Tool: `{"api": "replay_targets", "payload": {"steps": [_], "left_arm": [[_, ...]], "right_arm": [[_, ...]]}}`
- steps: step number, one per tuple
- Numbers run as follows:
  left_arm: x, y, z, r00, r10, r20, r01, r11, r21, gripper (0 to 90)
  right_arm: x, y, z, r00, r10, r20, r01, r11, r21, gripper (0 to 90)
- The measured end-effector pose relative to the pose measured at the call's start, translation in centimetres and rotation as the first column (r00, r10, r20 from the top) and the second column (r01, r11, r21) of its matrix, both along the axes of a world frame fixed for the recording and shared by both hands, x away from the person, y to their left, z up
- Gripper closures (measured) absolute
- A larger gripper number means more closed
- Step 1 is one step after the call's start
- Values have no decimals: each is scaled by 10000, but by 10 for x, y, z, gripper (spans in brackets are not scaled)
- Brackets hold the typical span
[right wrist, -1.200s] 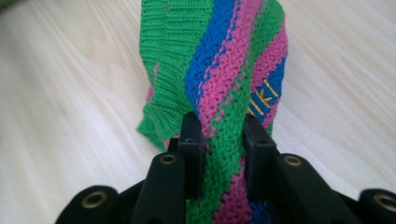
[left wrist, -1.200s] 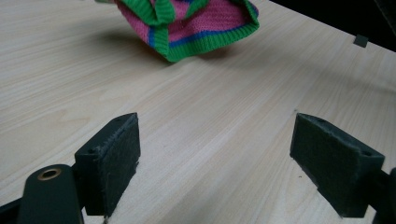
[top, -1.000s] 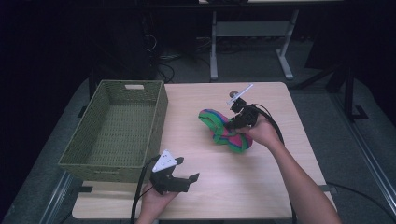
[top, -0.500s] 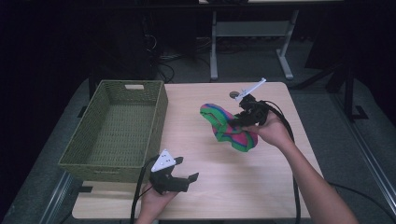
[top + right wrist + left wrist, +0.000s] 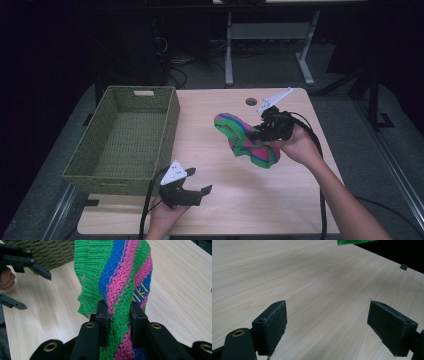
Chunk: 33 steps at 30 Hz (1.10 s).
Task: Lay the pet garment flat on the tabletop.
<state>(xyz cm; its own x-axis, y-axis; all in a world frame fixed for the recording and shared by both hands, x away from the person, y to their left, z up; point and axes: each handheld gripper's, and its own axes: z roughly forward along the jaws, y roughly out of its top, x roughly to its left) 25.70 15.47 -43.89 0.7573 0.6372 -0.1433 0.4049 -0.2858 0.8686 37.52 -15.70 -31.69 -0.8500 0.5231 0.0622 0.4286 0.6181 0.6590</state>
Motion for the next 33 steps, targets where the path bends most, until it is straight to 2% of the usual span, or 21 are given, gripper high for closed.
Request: {"api": "replay_targets", "payload": {"steps": [4, 6, 9, 13, 19, 24, 28, 32, 33], "left_arm": [[0, 0, 0, 10000, 8, 9, -8, 10000, -11, 157], [-1, 0, 0, 10000, 25, 19, -25, 10000, -4, 157], [-2, 1, 1, 10000, 36, 67, -36, 10000, -8, 157], [-3, 1, 2, 9999, 33, 99, -32, 9999, -104, 157], [-3, 2, 2, 9999, 25, 114, -23, 9999, -171, 158], [-4, 2, 3, 10000, 33, 57, -31, 9998, -219, 157], [-4, 2, 3, 10000, 28, 69, -26, 9998, -208, 157], [-4, 2, 3, 10000, 17, 91, -15, 9998, -192, 157], [-4, 2, 3, 10000, 28, 83, -27, 9998, -185, 157]], "right_arm": [[-7, -1, -3, 9999, 114, 84, -114, 9999, 7, 730], [-13, -1, -6, 9994, 226, 280, -222, 9997, -125, 731], [-19, -2, -12, 9993, 254, 277, -251, 9996, -85, 731], [-25, -2, -21, 9997, 229, 40, -229, 9997, -55, 731], [-30, 1, -33, 9994, 344, -39, -345, 9994, -100, 730], [-34, 6, -43, 9992, 362, -167, -364, 9992, -138, 729], [-37, 13, -54, 9979, 581, -283, -588, 9979, -268, 727], [-38, 16, -62, 9968, 524, -598, -535, 9984, -171, 724], [-37, 18, -69, 9956, 541, -770, -559, 9982, -207, 721]]}}
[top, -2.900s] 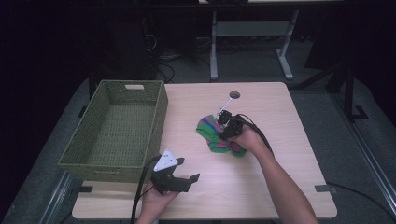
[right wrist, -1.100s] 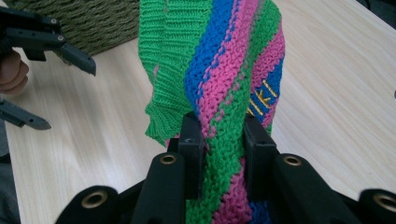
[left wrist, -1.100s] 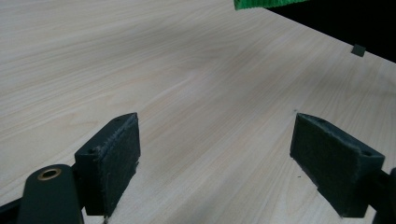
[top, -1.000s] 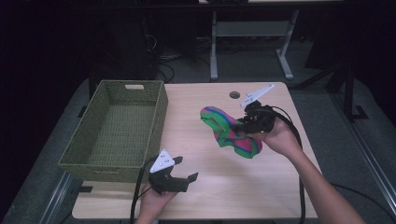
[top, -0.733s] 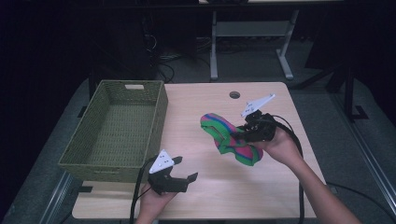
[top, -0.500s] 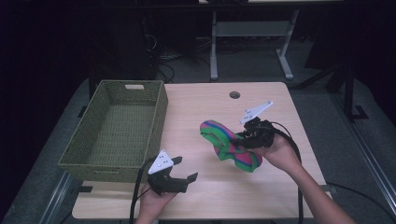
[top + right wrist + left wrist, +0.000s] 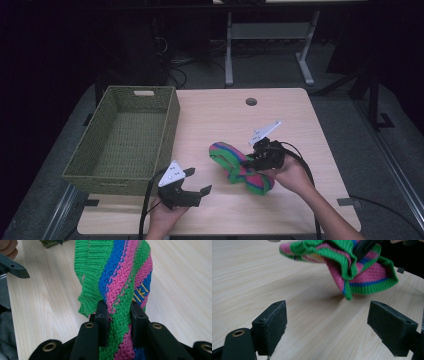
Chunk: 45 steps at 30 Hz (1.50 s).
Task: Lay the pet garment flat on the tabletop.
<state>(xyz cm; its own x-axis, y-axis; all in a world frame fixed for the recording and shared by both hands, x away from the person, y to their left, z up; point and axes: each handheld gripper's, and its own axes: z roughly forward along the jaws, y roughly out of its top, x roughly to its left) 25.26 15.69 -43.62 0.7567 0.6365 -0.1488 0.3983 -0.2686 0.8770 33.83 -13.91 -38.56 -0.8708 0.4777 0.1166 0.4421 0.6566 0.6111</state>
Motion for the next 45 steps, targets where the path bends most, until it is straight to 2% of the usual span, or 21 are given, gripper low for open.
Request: {"api": "replay_targets", "payload": {"steps": [4, 6, 9, 10, 12, 18, 21, 25, 26, 28, 33, 36, 39, 40, 45], "left_arm": [[0, 0, 0, 10000, 36, 5, -36, 10000, -93, 157], [0, 0, 0, 10000, -5, -39, 5, 10000, -25, 157], [1, 0, -1, 10000, -36, -35, 36, 10000, 15, 157], [0, -1, -1, 10000, -23, -30, 23, 10000, 8, 157], [0, -1, -1, 10000, -30, -20, 30, 10000, 35, 157], [1, -1, -2, 10000, -49, -55, 49, 10000, 72, 157], [1, -1, -2, 10000, -47, -51, 48, 10000, 63, 157], [1, -2, -2, 10000, -84, -29, 85, 9999, 108, 157], [2, -2, -2, 10000, -87, -35, 87, 9999, 111, 157], [2, -3, -2, 9999, -88, -52, 88, 9999, 97, 157], [1, -2, -2, 10000, -69, -35, 70, 9999, 109, 157], [2, 0, -1, 10000, -32, -16, 32, 10000, 76, 157], [2, 1, -1, 10000, 15, -40, -15, 10000, 39, 157], [2, 2, -1, 10000, 42, -54, -41, 10000, 63, 157], [3, 1, -1, 10000, 49, -55, -49, 10000, 61, 157]], "right_arm": [[1, 4, -11, 9998, 29, -180, -32, 9999, -164, 721], [2, 8, -21, 9991, 28, -428, -33, 9999, -99, 720], [3, 11, -28, 9989, 46, -474, -55, 9998, -172, 716], [5, 13, -35, 9983, 30, -586, -42, 9998, -202, 710], [5, 15, -40, 9959, -103, -899, 83, 9997, -225, 695], [6, 22, -51, 9919, -158, -1259, 139, 9998, -165, 605], [3, 25, -53, 9929, -197, -1175, 168, 9995, -252, 523], [0, 28, -56, 9931, -91, -1173, 35, 9988, -481, 470], [-2, 30, -58, 9940, -75, -1089, 1, 9977, -680, 436], [-3, 30, -60, 9943, -86, -1062, 21, 9981, -615, 411], [-6, 30, -60, 9946, -42, -1033, -16, 9985, -554, 372], [-7, 27, -56, 9938, -58, -1108, 5, 9989, -472, 319], [-9, 25, -51, 9937, -80, -1117, 24, 9988, -499, 315], [-10, 22, -46, 9958, -18, -919, -24, 9990, -451, 312], [-12, 17, -33, 9979, -37, -640, 32, 10000, -83, 314]]}}
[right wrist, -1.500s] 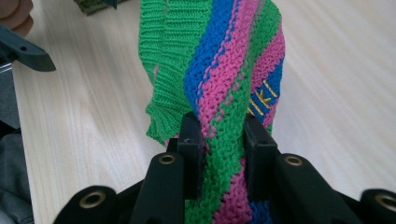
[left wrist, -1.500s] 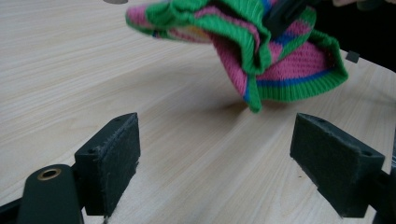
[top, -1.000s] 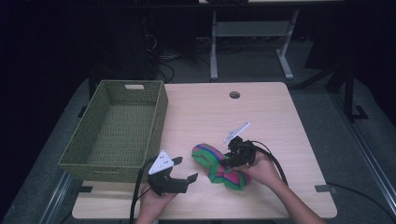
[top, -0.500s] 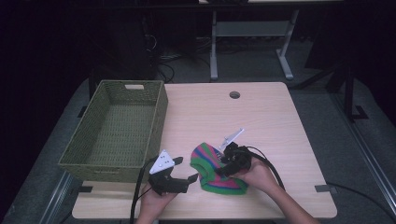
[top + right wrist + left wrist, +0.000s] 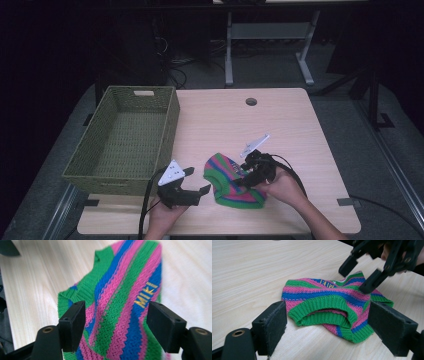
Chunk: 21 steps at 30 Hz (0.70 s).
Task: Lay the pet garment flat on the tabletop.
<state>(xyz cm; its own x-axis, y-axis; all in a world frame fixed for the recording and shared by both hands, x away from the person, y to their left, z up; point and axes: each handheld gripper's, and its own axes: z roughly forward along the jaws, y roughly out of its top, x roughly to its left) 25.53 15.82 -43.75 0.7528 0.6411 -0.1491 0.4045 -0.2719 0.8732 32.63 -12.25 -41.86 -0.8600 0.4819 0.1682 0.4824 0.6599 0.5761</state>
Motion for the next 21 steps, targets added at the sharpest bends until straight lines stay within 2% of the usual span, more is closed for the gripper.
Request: {"api": "replay_targets", "payload": {"steps": [3, 4, 5, 6, 7, 10, 13, 15, 18, 21], "left_arm": [[0, 0, 0, 10000, -3, 18, 3, 10000, 10, 157], [0, 0, 0, 10000, -6, 10, 6, 10000, 7, 157], [0, 0, 0, 10000, 11, 18, -11, 10000, -25, 157], [0, 0, 0, 10000, 14, 38, -14, 10000, -30, 157], [0, 0, 0, 10000, 11, 40, -11, 10000, 1, 157], [0, 0, 0, 10000, 0, 34, 0, 10000, 9, 157], [0, 0, 0, 10000, -12, 36, 12, 10000, 25, 157], [0, 1, 0, 10000, -14, -18, 14, 10000, 37, 157], [0, 1, 0, 10000, -18, 7, 18, 10000, 42, 157], [0, 1, 0, 10000, -22, -14, 22, 10000, 21, 157]], "right_arm": [[-3, 1, 11, 9992, 255, 307, -261, 9995, 200, 356], [-5, 3, 14, 9983, 441, 368, -452, 9985, 306, 381], [-9, 8, 19, 9954, 717, 639, -740, 9966, 349, 423], [-9, 8, 19, 9954, 717, 639, -740, 9966, 349, 423], [-14, 15, 21, 9925, 1070, 587, -1100, 9926, 513, 502], [-18, 22, 20, 9878, 1367, 750, -1393, 9897, 314, 552], [-20, 31, 12, 9782, 1947, 723, -1952, 9808, -2, 602], [-21, 40, 1, 9718, 2317, 441, -2302, 9724, -379, 623], [-20, 44, -5, 9705, 2372, 426, -2344, 9702, -614, 629], [-17, 50, -16, 9733, 2275, 307, -2240, 9704, -905, 620]]}}
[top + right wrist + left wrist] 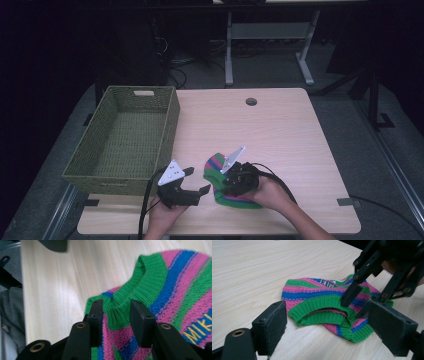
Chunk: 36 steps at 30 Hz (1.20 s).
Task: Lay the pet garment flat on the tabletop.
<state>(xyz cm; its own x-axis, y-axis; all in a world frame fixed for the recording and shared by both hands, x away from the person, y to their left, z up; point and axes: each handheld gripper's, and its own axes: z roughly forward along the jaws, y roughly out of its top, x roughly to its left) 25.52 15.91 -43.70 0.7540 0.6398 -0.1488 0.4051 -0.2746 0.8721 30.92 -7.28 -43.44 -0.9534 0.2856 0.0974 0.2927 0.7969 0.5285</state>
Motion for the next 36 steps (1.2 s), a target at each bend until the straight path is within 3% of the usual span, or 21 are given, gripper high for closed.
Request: {"api": "replay_targets", "payload": {"steps": [4, 7, 9, 13, 24, 36], "left_arm": [[0, 0, 0, 10000, -13, 10, 13, 10000, 36, 157], [1, 0, -1, 10000, 12, -19, -12, 10000, -12, 157], [1, -1, -1, 10000, 22, -33, -22, 10000, -12, 157], [0, 0, 0, 10000, 20, -41, -20, 10000, -9, 157], [1, 2, -1, 10000, 61, -73, -61, 10000, -67, 157], [2, 2, -1, 9999, 52, -117, -52, 10000, -77, 157]], "right_arm": [[0, 1, -10, 10000, 10, 72, -8, 9996, -276, 599], [-3, -2, -14, 9994, -73, 340, 71, 10000, 54, 618], [-6, -3, -15, 9974, 15, 725, -17, 10000, 28, 640], [-7, -4, -15, 9966, -108, 812, 107, 9999, 14, 675], [0, -7, -11, 9985, -361, 404, 354, 9992, 193, 760], [2, -14, 2, 9993, -352, 161, 341, 9975, 617, 775]]}}
